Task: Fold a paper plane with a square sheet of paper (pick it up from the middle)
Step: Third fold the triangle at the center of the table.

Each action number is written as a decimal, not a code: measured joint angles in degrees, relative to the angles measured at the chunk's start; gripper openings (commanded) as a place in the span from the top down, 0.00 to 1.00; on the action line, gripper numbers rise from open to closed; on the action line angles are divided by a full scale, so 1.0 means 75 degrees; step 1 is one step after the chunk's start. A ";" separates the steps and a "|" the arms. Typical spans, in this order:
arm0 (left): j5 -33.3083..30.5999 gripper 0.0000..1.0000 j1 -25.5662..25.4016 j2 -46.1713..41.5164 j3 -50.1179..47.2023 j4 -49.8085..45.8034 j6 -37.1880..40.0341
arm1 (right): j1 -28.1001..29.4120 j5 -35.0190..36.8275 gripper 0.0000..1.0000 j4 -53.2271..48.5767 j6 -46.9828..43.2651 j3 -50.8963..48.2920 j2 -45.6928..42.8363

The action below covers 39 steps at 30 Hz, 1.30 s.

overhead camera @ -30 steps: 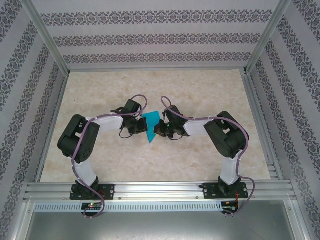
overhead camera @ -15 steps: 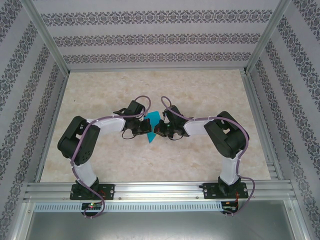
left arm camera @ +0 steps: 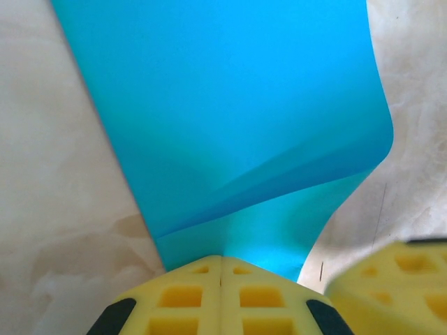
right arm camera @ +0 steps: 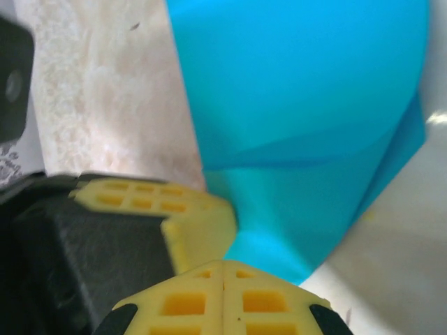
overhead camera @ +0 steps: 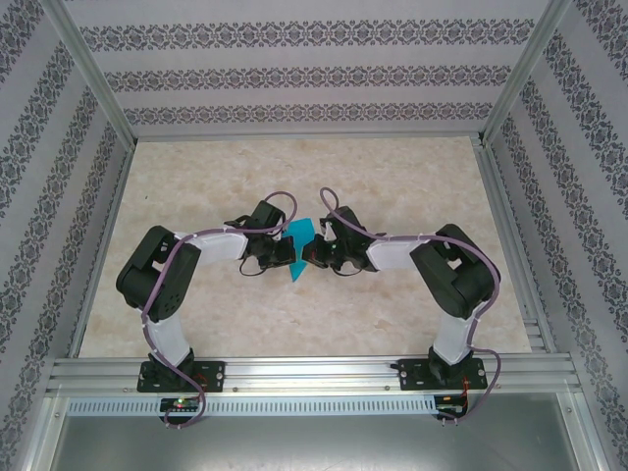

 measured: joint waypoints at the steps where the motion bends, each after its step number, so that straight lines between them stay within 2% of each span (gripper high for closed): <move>1: 0.0000 1.00 0.0000 -0.0017 -0.0047 0.0055 -0.0006 | 0.0108 -0.0032 1.00 0.0093 0.0012 -0.0082 -0.0017; 7: -0.0032 1.00 -0.0003 -0.0111 -0.0254 0.0356 -0.0032 | 0.0571 -0.0219 1.00 0.0399 0.0213 -0.0417 0.0032; 21: -0.0058 1.00 -0.0006 -0.0178 -0.0399 0.0577 -0.0035 | 0.0595 -0.0300 1.00 0.0597 0.0254 -0.0414 0.0382; 39: -0.0172 1.00 -0.0052 -0.0213 -0.0411 0.0577 -0.0038 | 0.0921 -0.0166 1.00 -0.0291 -0.0035 -0.0111 0.0303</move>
